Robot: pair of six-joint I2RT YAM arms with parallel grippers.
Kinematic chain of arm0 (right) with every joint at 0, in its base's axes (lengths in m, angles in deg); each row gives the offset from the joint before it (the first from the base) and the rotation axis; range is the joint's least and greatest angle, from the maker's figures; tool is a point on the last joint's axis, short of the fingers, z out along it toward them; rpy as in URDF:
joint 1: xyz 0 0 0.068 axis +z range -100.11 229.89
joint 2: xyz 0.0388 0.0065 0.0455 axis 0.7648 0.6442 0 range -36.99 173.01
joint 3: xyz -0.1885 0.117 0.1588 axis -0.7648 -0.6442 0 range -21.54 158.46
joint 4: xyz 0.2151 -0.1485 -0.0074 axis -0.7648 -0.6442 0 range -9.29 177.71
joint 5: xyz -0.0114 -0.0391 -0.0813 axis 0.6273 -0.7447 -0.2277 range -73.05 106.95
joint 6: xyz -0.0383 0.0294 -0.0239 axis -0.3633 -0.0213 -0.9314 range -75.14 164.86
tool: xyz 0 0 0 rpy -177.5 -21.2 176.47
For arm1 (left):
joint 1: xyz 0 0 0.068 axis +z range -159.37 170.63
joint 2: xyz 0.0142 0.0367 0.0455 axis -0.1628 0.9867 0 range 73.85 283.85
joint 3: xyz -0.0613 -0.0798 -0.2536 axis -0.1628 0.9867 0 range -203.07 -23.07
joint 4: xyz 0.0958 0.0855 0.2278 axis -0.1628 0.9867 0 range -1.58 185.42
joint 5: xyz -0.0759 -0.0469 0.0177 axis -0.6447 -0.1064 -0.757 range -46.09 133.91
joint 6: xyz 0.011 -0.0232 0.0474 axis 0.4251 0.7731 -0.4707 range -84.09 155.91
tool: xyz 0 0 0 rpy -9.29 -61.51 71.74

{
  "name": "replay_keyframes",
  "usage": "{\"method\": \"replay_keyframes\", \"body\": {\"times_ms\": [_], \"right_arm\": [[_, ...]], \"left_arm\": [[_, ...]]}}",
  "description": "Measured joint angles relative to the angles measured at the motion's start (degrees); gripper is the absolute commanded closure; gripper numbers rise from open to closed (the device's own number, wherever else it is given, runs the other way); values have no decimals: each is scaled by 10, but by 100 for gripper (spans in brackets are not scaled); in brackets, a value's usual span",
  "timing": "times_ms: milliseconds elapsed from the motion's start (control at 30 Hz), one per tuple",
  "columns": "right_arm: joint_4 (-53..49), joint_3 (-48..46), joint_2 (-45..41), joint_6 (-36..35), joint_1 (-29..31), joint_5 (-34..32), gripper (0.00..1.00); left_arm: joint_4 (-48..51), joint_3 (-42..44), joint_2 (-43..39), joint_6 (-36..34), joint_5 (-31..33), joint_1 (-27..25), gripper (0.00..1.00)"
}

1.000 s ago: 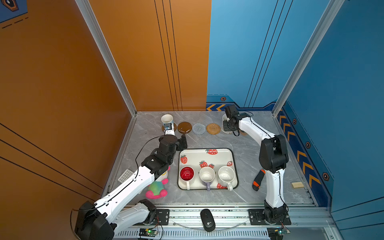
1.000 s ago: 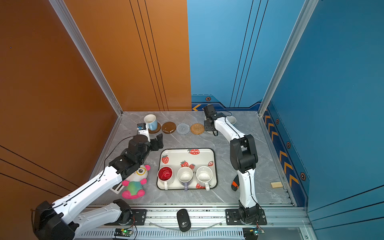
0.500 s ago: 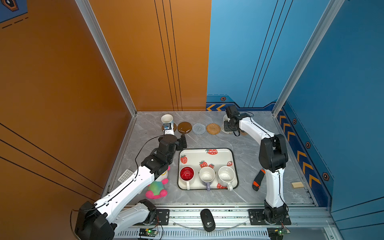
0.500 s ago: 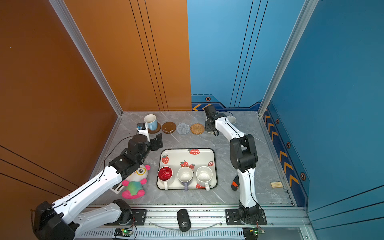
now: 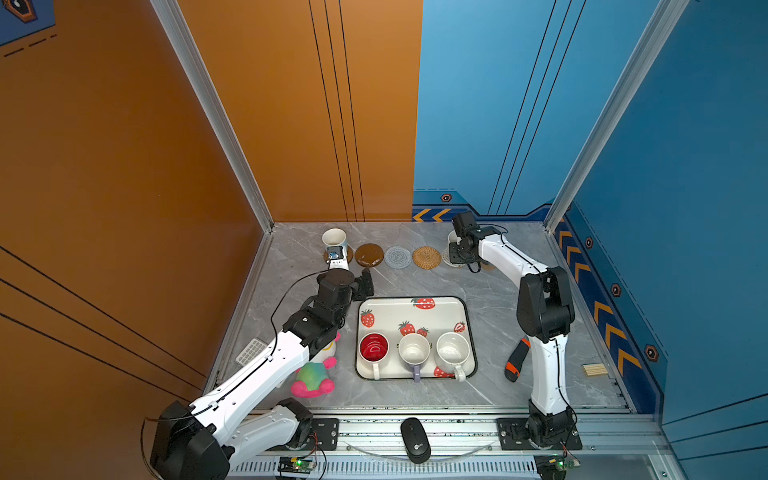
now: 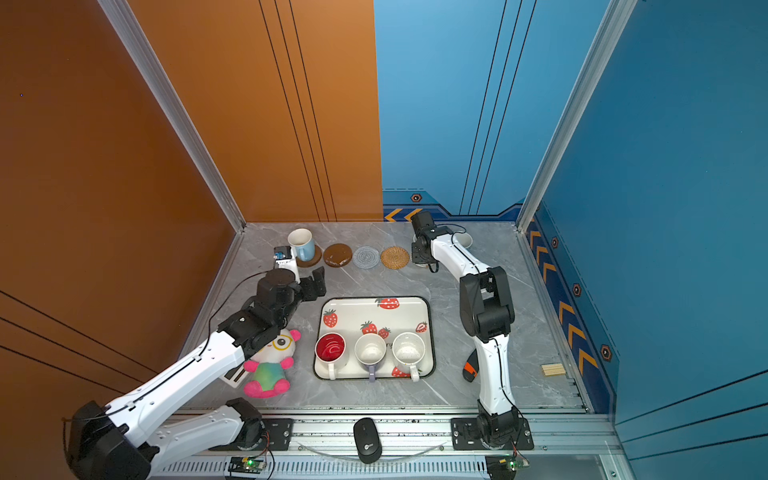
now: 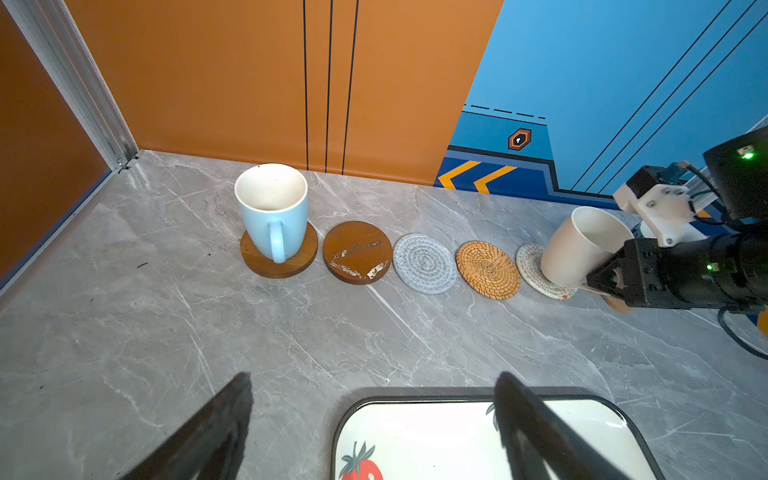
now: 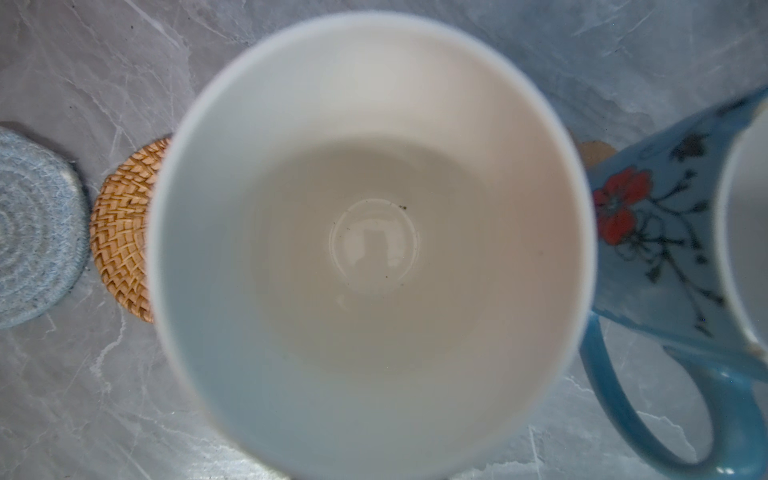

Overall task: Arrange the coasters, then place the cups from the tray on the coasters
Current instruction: 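Lower the white mug onto the woven multicolour coaster with the right gripper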

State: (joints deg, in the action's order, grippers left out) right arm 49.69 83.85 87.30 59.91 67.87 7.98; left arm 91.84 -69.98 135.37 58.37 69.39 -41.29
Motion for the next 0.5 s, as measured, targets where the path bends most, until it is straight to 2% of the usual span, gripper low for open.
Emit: {"method": "replay_keyframes", "body": {"times_ms": [500], "right_arm": [[7,0,11,4,-6,2,100]], "left_arm": [[0,0,2,0,0,0,8]]}}
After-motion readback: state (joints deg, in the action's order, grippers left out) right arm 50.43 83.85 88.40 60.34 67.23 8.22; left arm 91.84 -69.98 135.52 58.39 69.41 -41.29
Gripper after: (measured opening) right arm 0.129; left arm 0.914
